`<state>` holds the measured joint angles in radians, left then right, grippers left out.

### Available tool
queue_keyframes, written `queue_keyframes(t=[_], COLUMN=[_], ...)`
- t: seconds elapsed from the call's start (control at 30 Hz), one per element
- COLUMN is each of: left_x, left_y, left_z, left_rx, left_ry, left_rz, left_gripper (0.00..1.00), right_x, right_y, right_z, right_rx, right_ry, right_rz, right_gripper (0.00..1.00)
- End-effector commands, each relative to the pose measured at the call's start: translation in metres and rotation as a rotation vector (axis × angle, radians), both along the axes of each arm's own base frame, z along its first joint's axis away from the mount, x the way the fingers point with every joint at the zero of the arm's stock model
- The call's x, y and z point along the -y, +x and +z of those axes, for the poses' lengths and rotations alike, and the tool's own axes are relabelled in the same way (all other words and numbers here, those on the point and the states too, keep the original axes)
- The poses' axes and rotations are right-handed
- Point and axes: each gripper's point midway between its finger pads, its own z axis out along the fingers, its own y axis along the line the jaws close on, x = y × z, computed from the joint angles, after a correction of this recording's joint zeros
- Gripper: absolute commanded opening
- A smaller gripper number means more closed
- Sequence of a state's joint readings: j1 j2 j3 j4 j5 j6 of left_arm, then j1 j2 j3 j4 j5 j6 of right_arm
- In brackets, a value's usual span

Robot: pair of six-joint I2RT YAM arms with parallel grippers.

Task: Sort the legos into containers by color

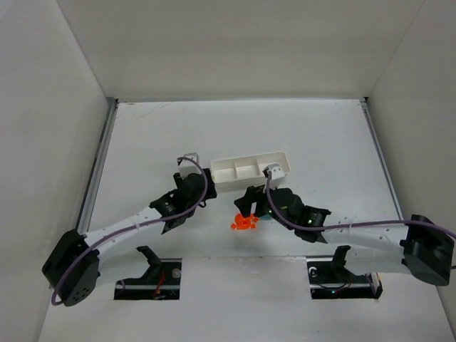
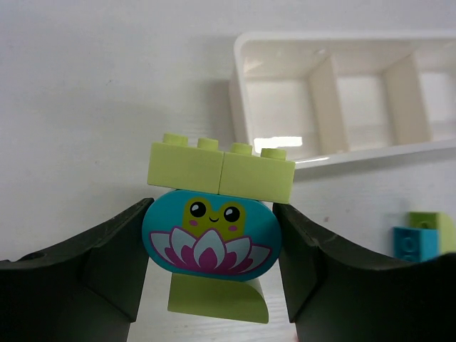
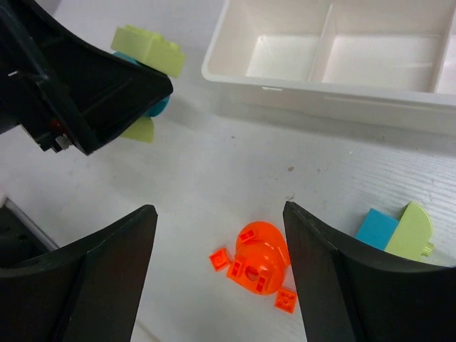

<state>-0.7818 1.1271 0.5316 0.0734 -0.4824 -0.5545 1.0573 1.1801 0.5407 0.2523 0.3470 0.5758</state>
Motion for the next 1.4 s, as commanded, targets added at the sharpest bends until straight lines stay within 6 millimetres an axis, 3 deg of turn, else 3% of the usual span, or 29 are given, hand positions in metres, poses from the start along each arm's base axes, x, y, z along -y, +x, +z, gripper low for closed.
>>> queue_keyframes(t=[0.0,0.2,0.47,0.53,0.77,1.17,1.37], left_x=[0.007,0.03,0.045,0.044,0.056,0.07,0.073], left_y=[-0.002,0.002,0.007,0.006,-0.008,-0.02,-0.024], left_z=[0.027,0.068,0.097,0.098,0.088,0.076,0.073], left_rx=[0.044,0.132,0.112,0.08,-0.073,-0.124,-0.138], left_ry=[-0.144,-0.425,-0.666,-0.684,-0.74,-0.728,-0.735], left_rz=[0.039,0.115,0.209,0.226,0.235,0.213,0.212], left_gripper=[0.3,0.28,0.25,0.25,0.22,0.22,0.22], right_x=[-0.012,-0.024,-0.038,-0.041,-0.056,-0.075,-0.075], right_y=[-0.013,-0.026,-0.018,-0.018,-0.013,-0.003,0.0], right_z=[0.034,0.078,0.082,0.084,0.078,0.066,0.062], right_rx=[0.02,0.042,0.052,0.05,0.042,0.029,0.034], right_ry=[0.128,0.326,0.356,0.365,0.358,0.349,0.352], right_rz=[0.045,0.064,0.055,0.063,0.071,0.092,0.081], right_gripper=[0.78,0.84,0.78,0.74,0.75,0.79,0.7])
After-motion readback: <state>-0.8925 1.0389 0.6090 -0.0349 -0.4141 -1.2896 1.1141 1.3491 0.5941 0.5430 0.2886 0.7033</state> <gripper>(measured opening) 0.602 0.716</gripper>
